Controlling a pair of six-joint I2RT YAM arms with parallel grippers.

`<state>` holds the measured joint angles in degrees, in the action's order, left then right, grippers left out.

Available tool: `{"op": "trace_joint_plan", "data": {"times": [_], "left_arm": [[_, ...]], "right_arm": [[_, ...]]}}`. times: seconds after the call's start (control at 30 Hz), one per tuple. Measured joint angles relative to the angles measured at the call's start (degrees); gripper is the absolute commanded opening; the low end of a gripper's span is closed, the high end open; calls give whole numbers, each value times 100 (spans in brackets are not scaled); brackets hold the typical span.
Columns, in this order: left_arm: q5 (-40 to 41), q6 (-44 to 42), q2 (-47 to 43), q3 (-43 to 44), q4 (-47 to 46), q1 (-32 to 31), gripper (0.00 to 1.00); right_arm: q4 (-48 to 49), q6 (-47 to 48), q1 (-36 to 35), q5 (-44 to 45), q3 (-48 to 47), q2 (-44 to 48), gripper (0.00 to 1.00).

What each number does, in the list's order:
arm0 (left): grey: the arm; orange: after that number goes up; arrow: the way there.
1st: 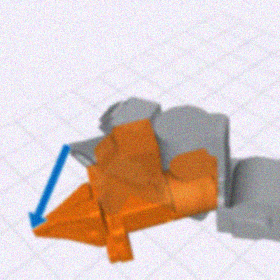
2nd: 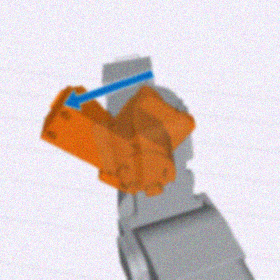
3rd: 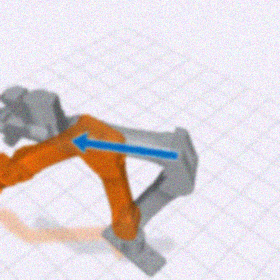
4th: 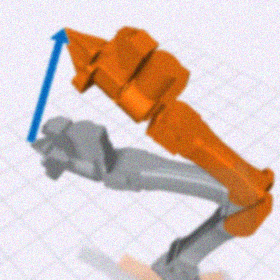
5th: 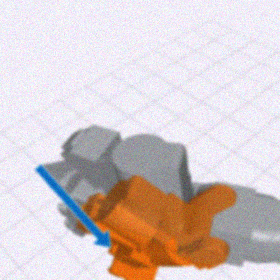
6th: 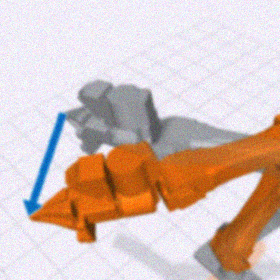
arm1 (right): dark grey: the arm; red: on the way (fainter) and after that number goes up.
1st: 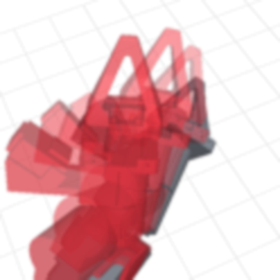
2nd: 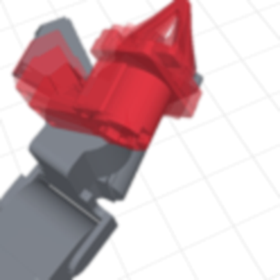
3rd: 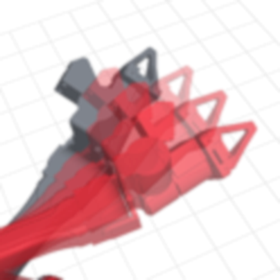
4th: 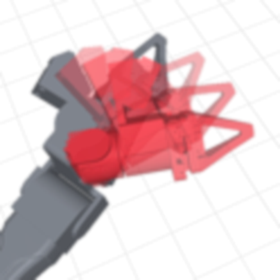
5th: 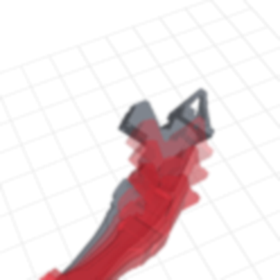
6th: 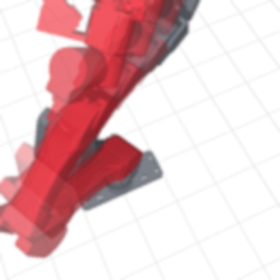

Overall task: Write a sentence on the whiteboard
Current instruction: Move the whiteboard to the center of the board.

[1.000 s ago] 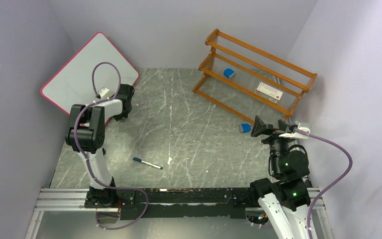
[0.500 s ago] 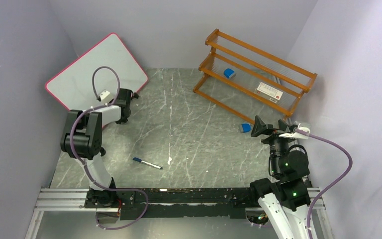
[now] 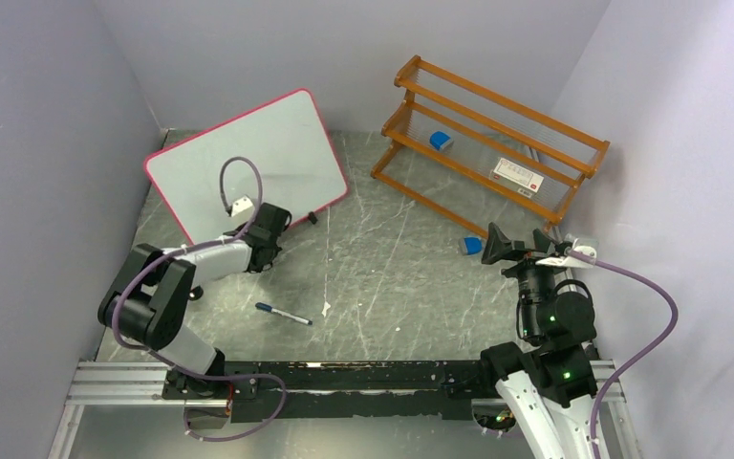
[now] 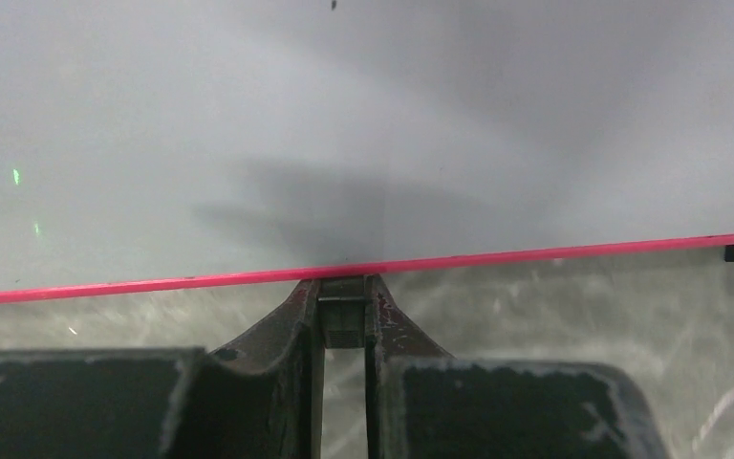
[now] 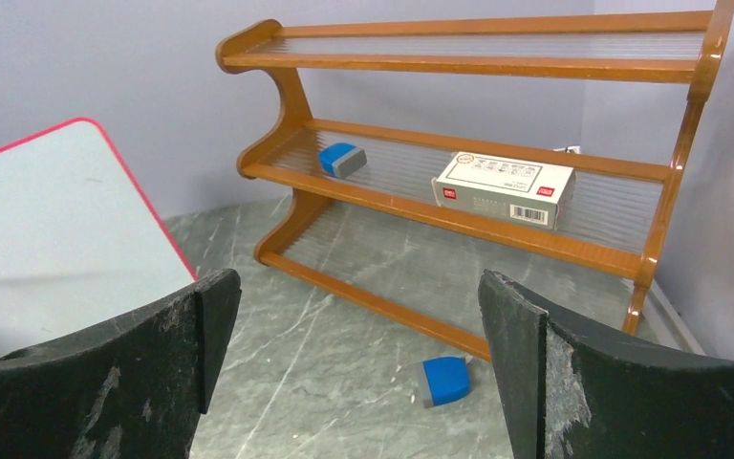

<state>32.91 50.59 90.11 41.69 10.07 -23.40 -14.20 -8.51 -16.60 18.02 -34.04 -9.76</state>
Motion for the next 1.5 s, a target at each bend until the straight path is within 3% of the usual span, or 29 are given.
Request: {"op": "trace_joint_plan", "data": {"times": [0.5, 0.87, 1.07, 1.27, 1.5], "left_arm": [[72, 505, -310, -341, -26, -2061, 5], [579, 1884, -28, 9, 651, -3593, 5], [855, 2564, 278, 350, 1093, -3995, 5], [966, 2750, 605, 708, 1281, -4057, 21], [837, 2802, 866, 1102, 1311, -4151, 55]], "right_arm": [[17, 0, -42, -101, 0, 22, 100], [17, 0, -72, -181, 0, 20, 100], [17, 0, -122, -199, 0, 20, 100], [17, 0, -160, -199, 0, 20, 100], [13, 0, -186, -199, 0, 26, 100]]}}
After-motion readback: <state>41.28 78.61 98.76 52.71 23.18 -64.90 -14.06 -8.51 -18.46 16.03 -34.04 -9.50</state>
